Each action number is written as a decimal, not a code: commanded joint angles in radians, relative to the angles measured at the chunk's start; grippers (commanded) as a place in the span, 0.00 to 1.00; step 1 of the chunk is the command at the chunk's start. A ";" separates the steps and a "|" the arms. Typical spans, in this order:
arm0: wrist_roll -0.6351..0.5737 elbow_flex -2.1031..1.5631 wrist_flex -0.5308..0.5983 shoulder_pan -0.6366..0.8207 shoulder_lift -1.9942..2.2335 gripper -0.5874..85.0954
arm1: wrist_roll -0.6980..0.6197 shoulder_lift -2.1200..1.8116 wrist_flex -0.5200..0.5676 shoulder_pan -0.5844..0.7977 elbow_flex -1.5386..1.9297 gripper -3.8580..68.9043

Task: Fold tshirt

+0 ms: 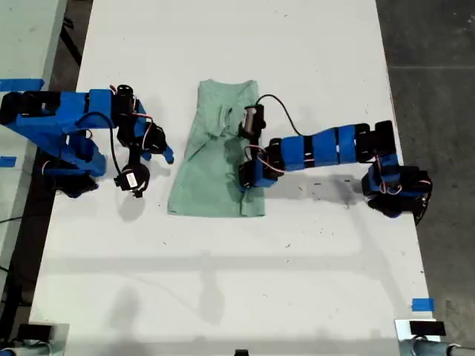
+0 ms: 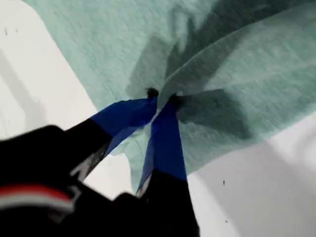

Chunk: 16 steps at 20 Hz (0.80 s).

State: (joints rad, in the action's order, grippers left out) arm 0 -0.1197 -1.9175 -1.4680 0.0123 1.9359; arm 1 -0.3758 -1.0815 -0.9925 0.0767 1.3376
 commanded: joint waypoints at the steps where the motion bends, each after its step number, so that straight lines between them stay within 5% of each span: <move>1: 0.011 0.011 0.009 -0.023 0.046 0.21 | 0.000 0.080 0.031 0.017 -0.104 0.22; 2: 0.011 0.011 0.011 -0.025 0.046 0.21 | -0.003 0.098 0.006 0.012 -0.129 0.41; 3: 0.011 0.011 0.011 -0.025 0.046 0.21 | -0.009 0.094 -0.020 0.008 -0.150 0.44; 11: 0.012 0.034 0.009 -0.034 0.046 0.21 | -0.028 -0.250 -0.425 -0.012 -0.298 0.51; 16: 0.014 0.072 0.003 -0.054 0.048 0.21 | 0.003 -0.514 -0.514 0.003 -0.052 0.50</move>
State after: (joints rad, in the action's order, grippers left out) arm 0 -0.1181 -1.9159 -1.4680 -0.0153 1.9359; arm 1 -0.3866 -1.4650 -1.4972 0.0782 1.2287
